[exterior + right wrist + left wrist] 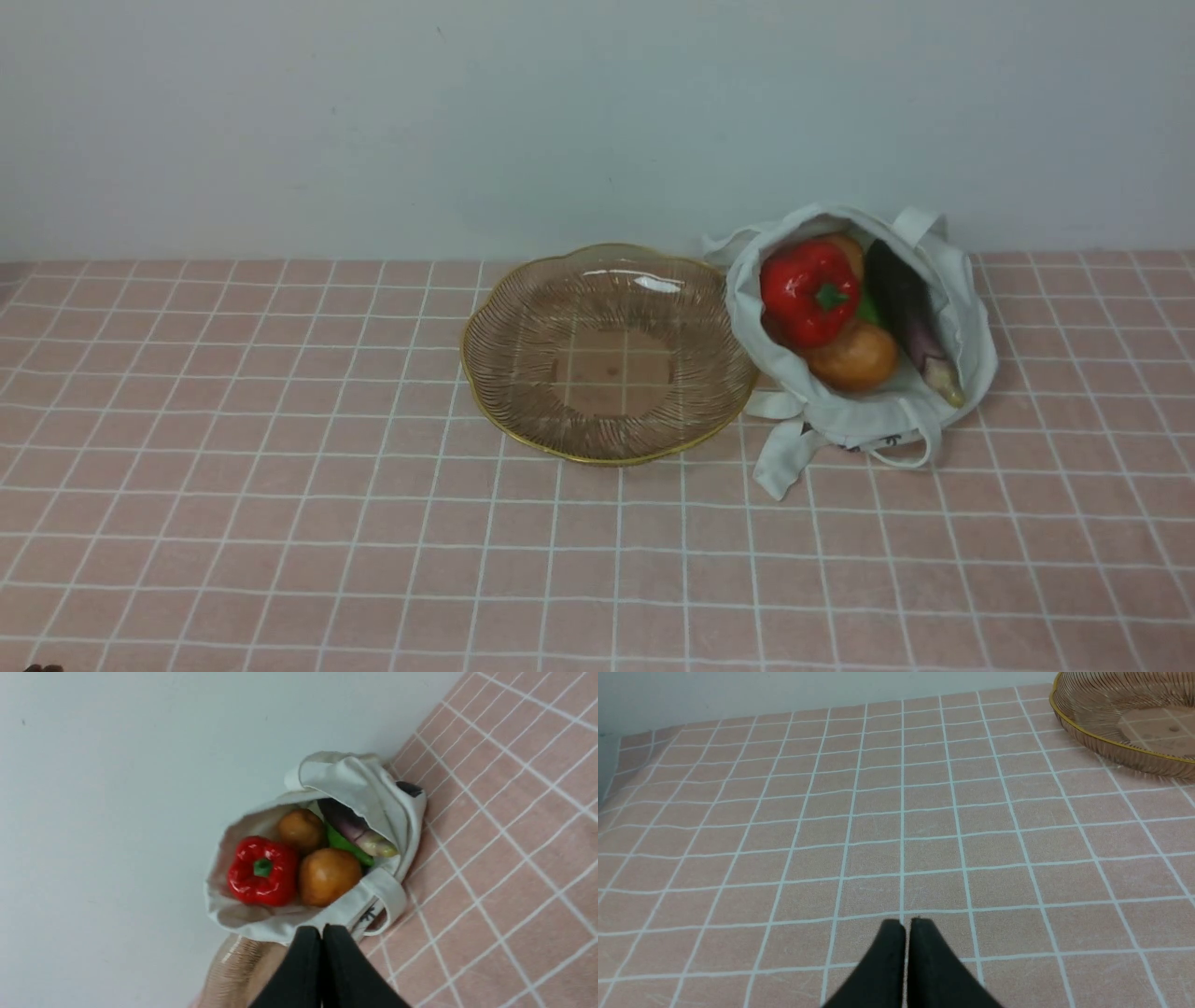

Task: Take vegetables from bag on pink coffee tablecloth place on plate.
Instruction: 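Reach for the red bell pepper in the white bag with the right gripper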

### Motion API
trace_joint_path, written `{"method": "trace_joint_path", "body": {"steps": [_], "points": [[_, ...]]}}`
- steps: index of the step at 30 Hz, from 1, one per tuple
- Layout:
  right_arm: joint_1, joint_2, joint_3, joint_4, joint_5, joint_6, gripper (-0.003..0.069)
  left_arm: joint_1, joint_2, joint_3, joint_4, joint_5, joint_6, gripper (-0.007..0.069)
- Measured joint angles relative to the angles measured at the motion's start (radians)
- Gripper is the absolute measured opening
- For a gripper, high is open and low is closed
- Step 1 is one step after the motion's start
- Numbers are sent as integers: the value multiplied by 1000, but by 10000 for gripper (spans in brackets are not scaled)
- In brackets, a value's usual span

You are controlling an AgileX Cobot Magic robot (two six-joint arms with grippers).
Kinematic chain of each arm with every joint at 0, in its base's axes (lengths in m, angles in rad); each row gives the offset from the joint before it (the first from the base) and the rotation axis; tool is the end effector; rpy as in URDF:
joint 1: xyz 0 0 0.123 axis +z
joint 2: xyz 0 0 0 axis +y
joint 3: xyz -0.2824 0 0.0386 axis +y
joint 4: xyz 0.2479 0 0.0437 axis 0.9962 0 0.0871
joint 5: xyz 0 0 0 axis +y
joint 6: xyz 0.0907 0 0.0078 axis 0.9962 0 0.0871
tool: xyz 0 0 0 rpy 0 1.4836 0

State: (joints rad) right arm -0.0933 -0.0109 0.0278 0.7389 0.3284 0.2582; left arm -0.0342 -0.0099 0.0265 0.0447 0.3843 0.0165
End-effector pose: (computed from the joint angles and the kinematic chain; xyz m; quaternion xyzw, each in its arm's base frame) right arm 0.0549 0.0148 0.1823 0.3258 0.6925 0.3467 0.5423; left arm 0.0524 -0.0003 0.1702 0.0323 0.8081 0.0138 0.5880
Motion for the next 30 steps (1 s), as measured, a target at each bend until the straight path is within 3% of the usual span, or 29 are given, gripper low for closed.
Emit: {"method": "trace_joint_path", "body": {"steps": [3,11,18,22,24,27,30], "points": [[0,0,-7,24,3,-36,-15,0,0,0,0,0,0,-4],[0,90,-321,-61,74,-390,-15,0,0,0,0,0,0,-4],[0,649,-615,-156,448,-486,-15,0,0,0,0,0,0,-4],[0,913,-691,-150,498,-527,-10,0,0,0,0,0,0,-4],[13,1083,-764,-101,513,-618,0,0,0,0,0,0,0,-4],[56,1189,-822,-70,518,-684,15,0,0,0,0,0,0,-4],[162,1339,-933,-59,514,-754,59,0,0,0,0,0,0,-4]]}}
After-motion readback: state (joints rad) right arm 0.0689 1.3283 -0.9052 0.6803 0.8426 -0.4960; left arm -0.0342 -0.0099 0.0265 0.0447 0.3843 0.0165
